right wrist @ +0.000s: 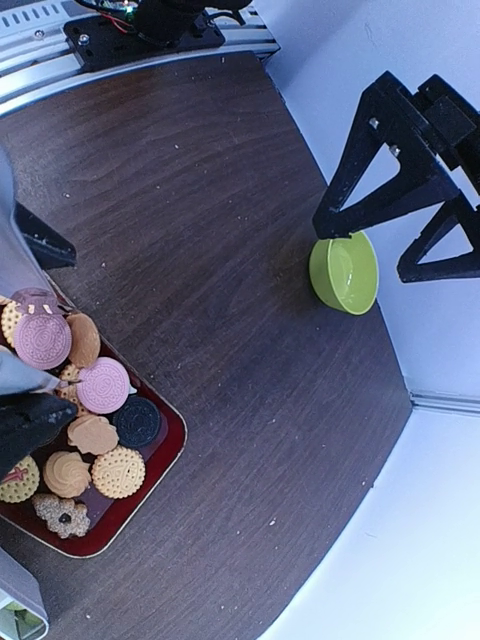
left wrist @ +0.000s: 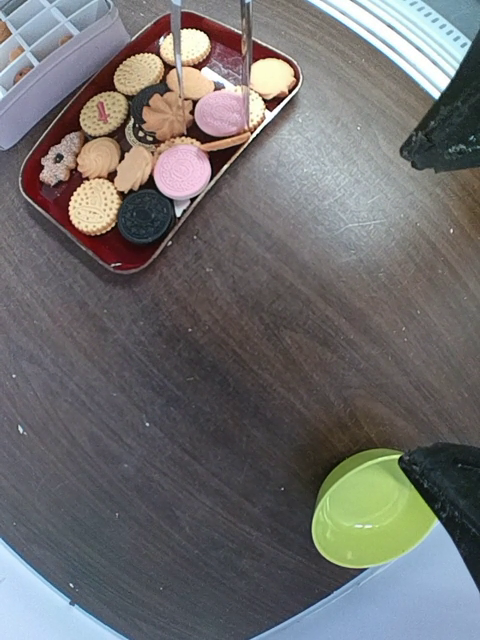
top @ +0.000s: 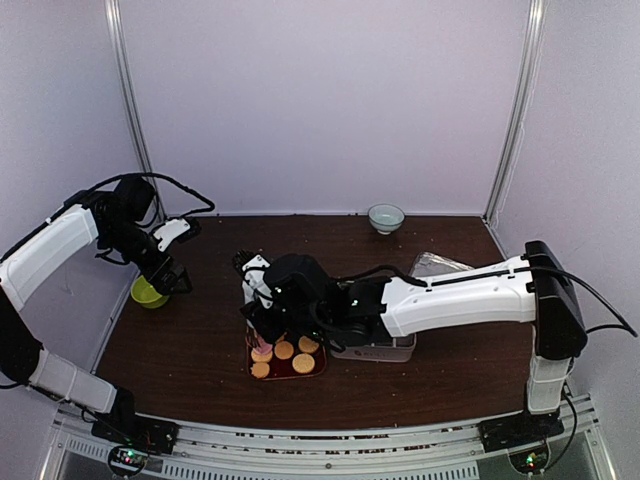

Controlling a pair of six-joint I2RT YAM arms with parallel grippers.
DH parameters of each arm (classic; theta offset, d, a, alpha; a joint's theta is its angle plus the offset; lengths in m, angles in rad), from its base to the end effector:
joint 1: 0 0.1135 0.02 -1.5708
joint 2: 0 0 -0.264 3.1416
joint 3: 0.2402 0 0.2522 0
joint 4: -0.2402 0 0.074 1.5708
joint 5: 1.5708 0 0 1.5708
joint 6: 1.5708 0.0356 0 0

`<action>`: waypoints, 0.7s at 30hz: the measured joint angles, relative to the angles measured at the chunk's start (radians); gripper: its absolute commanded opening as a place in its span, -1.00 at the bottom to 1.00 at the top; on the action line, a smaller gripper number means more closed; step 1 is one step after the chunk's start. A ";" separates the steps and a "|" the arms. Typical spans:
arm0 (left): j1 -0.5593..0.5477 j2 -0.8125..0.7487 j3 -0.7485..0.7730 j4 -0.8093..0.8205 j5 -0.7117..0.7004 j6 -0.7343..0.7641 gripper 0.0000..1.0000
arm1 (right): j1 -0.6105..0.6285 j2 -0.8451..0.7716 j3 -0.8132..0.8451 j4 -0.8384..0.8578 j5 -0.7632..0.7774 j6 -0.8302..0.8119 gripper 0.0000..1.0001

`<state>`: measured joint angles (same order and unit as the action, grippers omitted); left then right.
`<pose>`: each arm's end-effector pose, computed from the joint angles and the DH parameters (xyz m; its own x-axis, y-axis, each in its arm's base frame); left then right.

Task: Pack the cookies
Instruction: Pick up the fake cookies from the plate.

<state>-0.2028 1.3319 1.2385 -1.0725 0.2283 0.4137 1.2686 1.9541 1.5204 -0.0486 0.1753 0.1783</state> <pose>0.2431 -0.0582 0.3070 -0.7104 0.5458 -0.4443 0.6215 0.7827 -0.0321 0.1437 0.4400 0.2593 -0.2944 -0.3576 -0.8862 -0.8554 0.5121 0.0775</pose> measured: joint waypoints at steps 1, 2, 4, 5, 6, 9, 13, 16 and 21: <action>0.000 0.000 0.000 0.000 0.000 0.000 0.96 | 0.000 0.000 0.000 0.000 -0.002 0.000 -0.16; 0.000 0.000 0.000 0.000 0.000 0.000 0.96 | 0.000 -0.001 0.000 0.000 -0.004 0.000 -0.16; 0.000 0.000 0.000 0.000 0.000 0.000 0.96 | 0.000 -0.005 -0.003 0.000 -0.009 0.000 -0.17; 0.000 0.000 0.000 0.000 0.000 0.000 0.96 | 0.000 -0.008 -0.008 0.000 -0.012 0.001 -0.17; 0.000 0.000 0.000 0.000 0.000 0.000 0.95 | -0.001 -0.012 -0.013 0.000 -0.015 0.002 -0.17; 0.000 0.000 0.000 0.000 0.000 0.000 0.96 | -0.002 -0.027 -0.024 -0.003 -0.030 0.007 -0.17; 0.000 0.000 0.000 0.000 0.000 0.000 0.96 | -0.002 -0.041 -0.028 -0.005 -0.042 0.008 -0.17; 0.000 0.000 0.000 0.000 0.000 0.000 0.96 | -0.002 -0.050 -0.029 -0.005 -0.044 0.008 -0.17; 0.000 0.000 0.000 0.000 0.000 0.000 0.96 | -0.003 -0.052 -0.029 -0.005 -0.043 0.007 -0.18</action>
<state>-0.2028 1.3319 1.2385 -1.0729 0.2287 0.4137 1.2652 1.9018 1.4914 -0.0532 0.1322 0.1852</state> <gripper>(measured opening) 0.977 0.415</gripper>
